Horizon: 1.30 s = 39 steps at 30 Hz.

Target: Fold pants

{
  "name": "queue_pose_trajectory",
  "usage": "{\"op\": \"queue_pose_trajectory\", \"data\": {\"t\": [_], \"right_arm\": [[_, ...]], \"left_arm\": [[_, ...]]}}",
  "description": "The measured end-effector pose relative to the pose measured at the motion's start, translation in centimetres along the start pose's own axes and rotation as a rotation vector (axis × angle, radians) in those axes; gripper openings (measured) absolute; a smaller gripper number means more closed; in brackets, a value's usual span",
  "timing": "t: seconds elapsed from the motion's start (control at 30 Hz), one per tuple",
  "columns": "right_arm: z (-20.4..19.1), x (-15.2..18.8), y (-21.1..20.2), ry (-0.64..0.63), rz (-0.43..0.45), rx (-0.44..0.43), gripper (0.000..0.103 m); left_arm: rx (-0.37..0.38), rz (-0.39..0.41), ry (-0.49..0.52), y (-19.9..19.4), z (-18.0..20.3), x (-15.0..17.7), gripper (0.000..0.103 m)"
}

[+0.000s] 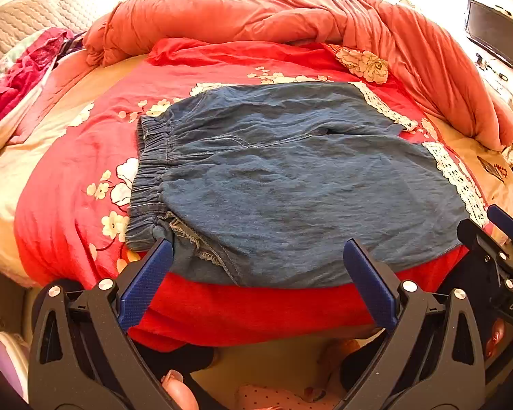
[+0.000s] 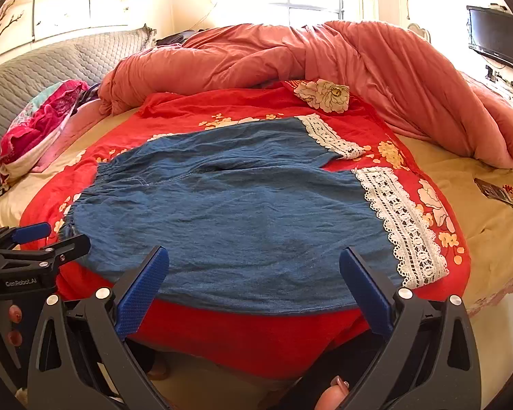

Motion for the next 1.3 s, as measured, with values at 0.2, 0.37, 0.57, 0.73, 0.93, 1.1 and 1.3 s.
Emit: {"op": "queue_pose_trajectory", "data": {"t": [0.2, 0.37, 0.57, 0.73, 0.93, 1.1, 1.3], "right_arm": [[-0.03, 0.03, -0.06, -0.007, 0.001, 0.008, 0.099], [-0.05, 0.04, -0.06, -0.008, 0.002, 0.008, 0.099], [-0.04, 0.10, -0.06, -0.008, 0.000, 0.010, 0.099], [-0.09, 0.22, 0.03, -0.008, -0.004, 0.009, 0.099], [-0.18, 0.32, 0.07, -0.009, -0.008, 0.010, 0.099], [-0.29, 0.25, 0.36, -0.010, -0.014, 0.007, 0.099], [-0.36, 0.23, 0.69, -0.013, -0.016, 0.008, 0.099]], "left_arm": [[0.004, 0.004, 0.007, -0.03, 0.32, -0.06, 0.094], [0.006, 0.005, 0.005, -0.08, 0.30, -0.04, 0.094], [0.004, 0.007, 0.008, -0.12, 0.31, -0.13, 0.094], [0.005, 0.007, 0.005, -0.16, 0.27, -0.10, 0.094], [0.001, 0.008, 0.002, -0.16, 0.16, -0.21, 0.094], [0.000, 0.007, -0.001, -0.10, 0.07, -0.26, 0.094], [0.000, 0.004, 0.002, 0.02, -0.09, -0.25, 0.094]]}}
Point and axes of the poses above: each gripper's, at about its wrist camera, not at the fingertips, and y roughly the way its jaws point, z to its right, x to its underside, the point moved 10 cm from there along y, roughly the way its jaws point, and after that the axes turned 2 degrees about -y, right-handed, at the moved point
